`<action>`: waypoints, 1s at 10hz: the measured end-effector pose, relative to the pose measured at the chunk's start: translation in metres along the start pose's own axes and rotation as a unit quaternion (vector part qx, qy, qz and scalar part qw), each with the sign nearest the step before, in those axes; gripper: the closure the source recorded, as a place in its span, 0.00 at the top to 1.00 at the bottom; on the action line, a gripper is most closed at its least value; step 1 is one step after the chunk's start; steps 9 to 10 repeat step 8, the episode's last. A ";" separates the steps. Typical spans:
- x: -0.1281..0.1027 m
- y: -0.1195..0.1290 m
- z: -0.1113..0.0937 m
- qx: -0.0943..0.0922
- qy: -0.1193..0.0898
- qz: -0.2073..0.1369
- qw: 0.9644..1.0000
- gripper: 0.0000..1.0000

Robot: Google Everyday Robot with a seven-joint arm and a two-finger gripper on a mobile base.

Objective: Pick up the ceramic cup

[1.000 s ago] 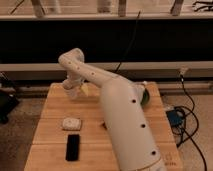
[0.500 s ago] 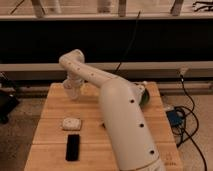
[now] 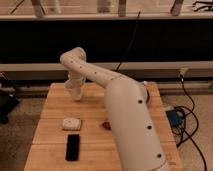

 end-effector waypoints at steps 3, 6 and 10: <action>0.001 0.016 -0.026 0.006 -0.002 -0.005 1.000 0.00; 0.000 0.020 -0.049 0.010 -0.003 -0.010 1.000 0.00; -0.001 0.025 -0.053 0.009 -0.004 -0.012 1.000 0.00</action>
